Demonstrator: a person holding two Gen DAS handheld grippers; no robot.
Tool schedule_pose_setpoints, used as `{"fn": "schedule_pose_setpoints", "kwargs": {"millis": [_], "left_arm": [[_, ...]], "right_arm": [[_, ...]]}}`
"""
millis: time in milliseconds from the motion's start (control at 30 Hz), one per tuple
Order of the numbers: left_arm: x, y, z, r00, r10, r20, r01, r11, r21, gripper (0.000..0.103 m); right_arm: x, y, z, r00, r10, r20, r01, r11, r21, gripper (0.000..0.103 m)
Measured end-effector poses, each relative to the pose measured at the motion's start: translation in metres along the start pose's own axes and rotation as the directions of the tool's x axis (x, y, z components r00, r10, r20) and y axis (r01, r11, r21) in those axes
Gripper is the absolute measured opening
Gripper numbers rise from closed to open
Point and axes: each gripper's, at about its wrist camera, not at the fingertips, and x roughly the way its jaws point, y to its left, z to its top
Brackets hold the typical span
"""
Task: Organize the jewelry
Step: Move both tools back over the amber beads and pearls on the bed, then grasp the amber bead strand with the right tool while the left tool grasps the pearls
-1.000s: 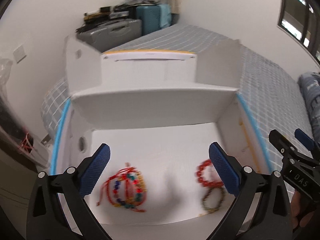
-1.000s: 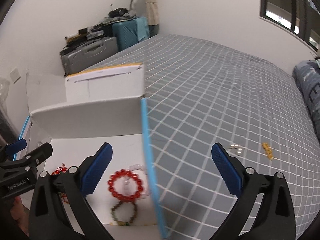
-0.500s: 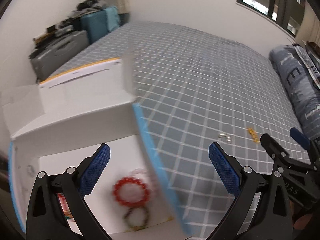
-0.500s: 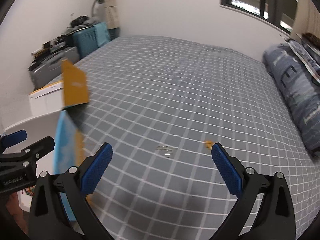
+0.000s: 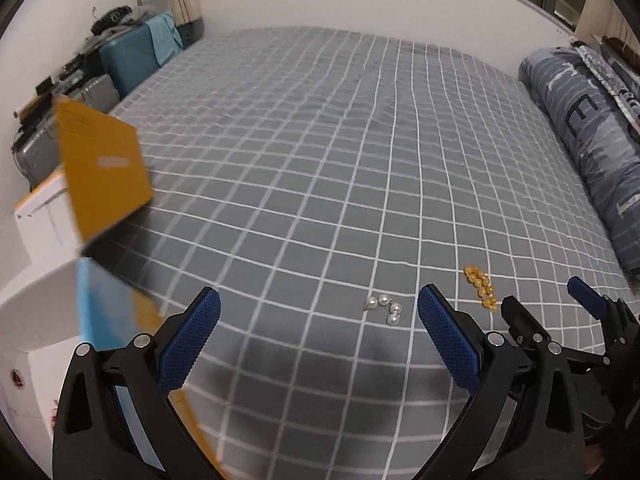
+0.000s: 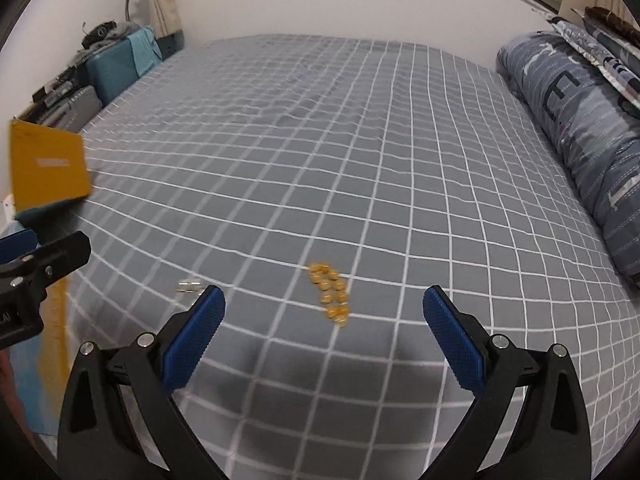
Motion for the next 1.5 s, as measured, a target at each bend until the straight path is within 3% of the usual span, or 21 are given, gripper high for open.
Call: {"fn": "schedule_pose_setpoints", "kwargs": {"millis": [233,533,833,1233,1333,1367,1400,1500], "left_arm": [[0.054,-0.01,-0.006,0.999,0.0,-0.046,-0.001,1.0,-0.015,0.097],[0.093,-0.02,-0.015,0.996,0.018,-0.09,-0.017,1.0,0.009,0.096],[0.117,-0.023,-0.024,0.992,0.014,-0.122,-0.011,1.0,0.022,0.093],[0.114,-0.026,-0.022,0.992,-0.003,-0.125,0.004,1.0,0.011,0.051],[0.112,-0.028,-0.022,0.992,0.0,-0.124,0.003,1.0,0.021,0.029],[0.111,-0.029,-0.022,0.992,0.004,-0.125,-0.001,1.0,0.03,0.017],[0.111,-0.029,-0.022,0.992,0.01,-0.127,-0.005,0.999,0.036,0.011],[0.11,-0.029,-0.021,0.992,0.01,-0.123,-0.005,0.999,0.041,0.011]], "right_arm": [[0.044,-0.017,-0.007,1.0,0.01,-0.027,-0.009,1.0,0.007,0.095],[0.072,-0.016,-0.013,0.999,0.025,-0.037,-0.025,1.0,0.002,0.095],[0.094,-0.018,-0.018,0.997,0.016,-0.07,-0.016,1.0,0.002,0.076],[0.094,-0.022,-0.019,0.997,0.015,-0.071,-0.014,1.0,0.015,0.035],[0.094,-0.024,-0.018,0.997,0.022,-0.075,-0.02,1.0,0.021,0.018],[0.094,-0.025,-0.018,0.997,0.023,-0.077,-0.021,0.999,0.03,0.018],[0.094,-0.025,-0.018,0.997,0.025,-0.077,-0.022,0.999,0.038,0.018],[0.094,-0.024,-0.017,0.997,0.019,-0.078,-0.015,0.999,0.043,0.018]]}}
